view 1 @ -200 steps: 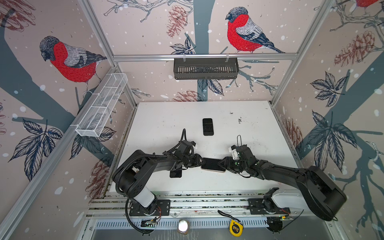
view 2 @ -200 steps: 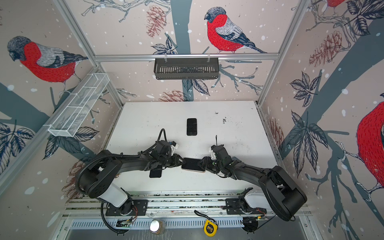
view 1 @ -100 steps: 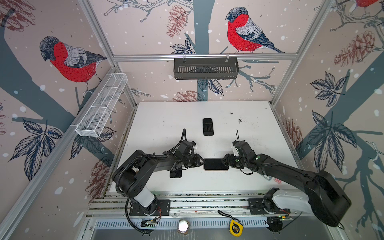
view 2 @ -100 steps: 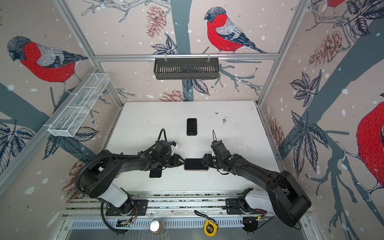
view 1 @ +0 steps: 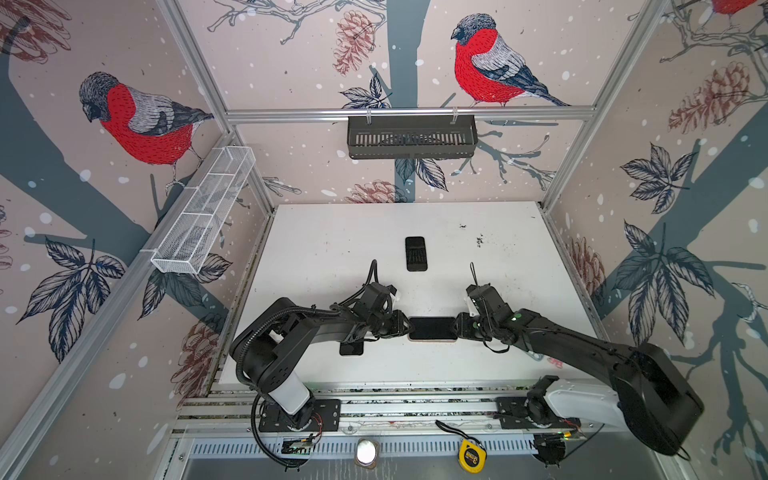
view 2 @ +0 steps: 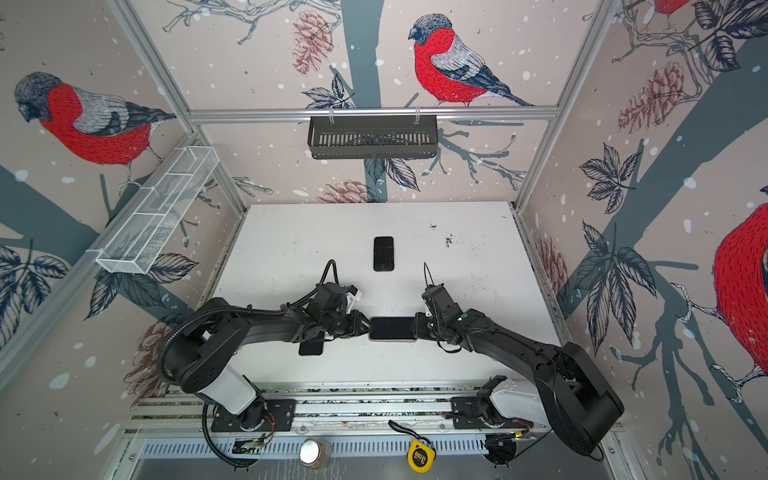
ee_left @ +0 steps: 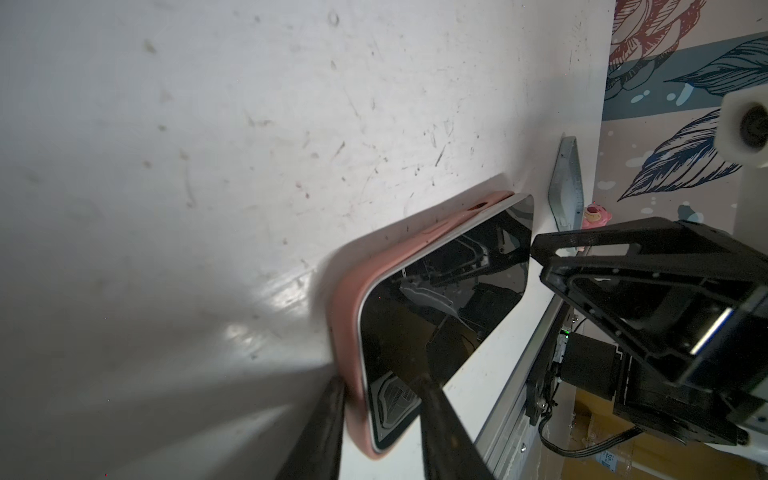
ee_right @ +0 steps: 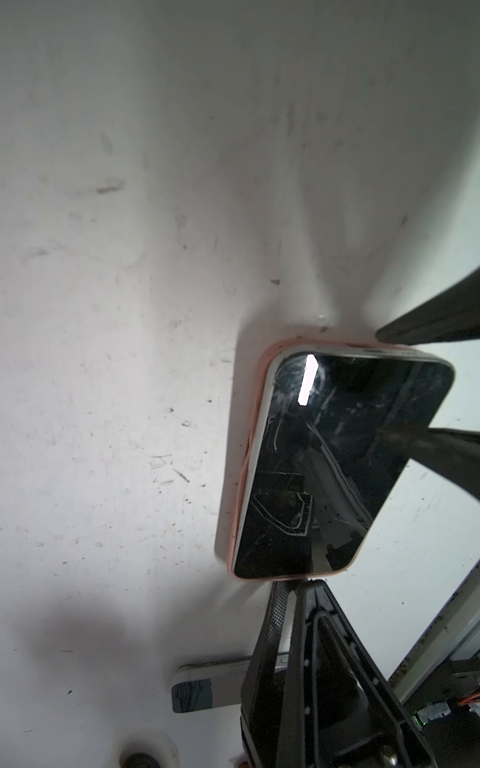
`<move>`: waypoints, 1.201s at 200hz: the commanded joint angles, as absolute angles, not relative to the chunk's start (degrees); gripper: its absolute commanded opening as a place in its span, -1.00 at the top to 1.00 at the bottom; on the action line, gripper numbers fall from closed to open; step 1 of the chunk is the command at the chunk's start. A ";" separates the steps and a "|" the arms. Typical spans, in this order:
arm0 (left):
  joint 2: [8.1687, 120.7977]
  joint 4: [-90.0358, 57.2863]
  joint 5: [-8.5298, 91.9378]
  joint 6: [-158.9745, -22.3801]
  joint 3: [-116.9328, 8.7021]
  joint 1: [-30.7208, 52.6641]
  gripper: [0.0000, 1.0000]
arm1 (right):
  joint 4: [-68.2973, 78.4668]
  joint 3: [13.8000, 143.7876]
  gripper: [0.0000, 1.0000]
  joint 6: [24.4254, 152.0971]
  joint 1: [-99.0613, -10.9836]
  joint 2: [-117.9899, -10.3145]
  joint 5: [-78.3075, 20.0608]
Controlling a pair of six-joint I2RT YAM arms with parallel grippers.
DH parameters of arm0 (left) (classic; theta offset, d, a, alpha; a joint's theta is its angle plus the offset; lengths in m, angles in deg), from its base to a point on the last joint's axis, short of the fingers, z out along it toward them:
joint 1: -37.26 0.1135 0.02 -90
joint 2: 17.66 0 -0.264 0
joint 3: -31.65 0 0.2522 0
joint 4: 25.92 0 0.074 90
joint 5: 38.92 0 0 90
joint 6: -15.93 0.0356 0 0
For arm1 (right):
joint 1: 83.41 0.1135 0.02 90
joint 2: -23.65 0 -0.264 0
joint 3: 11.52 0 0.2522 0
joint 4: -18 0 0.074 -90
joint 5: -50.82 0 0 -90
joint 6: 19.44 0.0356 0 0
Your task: Put the phone into the phone case
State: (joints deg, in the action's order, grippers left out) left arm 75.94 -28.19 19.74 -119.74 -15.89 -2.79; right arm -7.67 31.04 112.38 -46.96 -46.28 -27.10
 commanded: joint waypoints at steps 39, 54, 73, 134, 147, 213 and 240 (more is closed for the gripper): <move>77.00 -29.81 19.67 -121.00 -17.18 -3.70 0.53 | -4.72 30.06 0.56 112.30 -46.11 -47.36 -24.85; 77.04 -28.64 20.03 -120.66 -17.45 -3.69 0.58 | -4.06 29.93 0.58 112.65 -45.66 -47.71 -24.55; 77.34 -26.13 20.90 -119.66 -18.13 -3.70 0.67 | -3.14 29.93 0.60 113.18 -45.03 -47.89 -24.17; 76.37 -14.25 26.92 -115.45 -22.33 -3.70 0.97 | -0.07 29.93 0.63 115.57 -42.60 -47.89 -22.68; 75.82 -11.44 28.50 -114.37 -23.36 -3.70 0.98 | 0.66 29.97 0.63 116.24 -42.04 -49.38 -22.48; 71.47 0.59 35.50 -110.52 -28.68 -3.70 0.69 | 0.27 31.33 0.61 116.09 -41.77 -49.01 -22.62; 71.53 1.56 35.47 -110.33 -29.27 -3.70 0.62 | 1.85 31.06 0.60 116.35 -41.72 -49.68 -20.75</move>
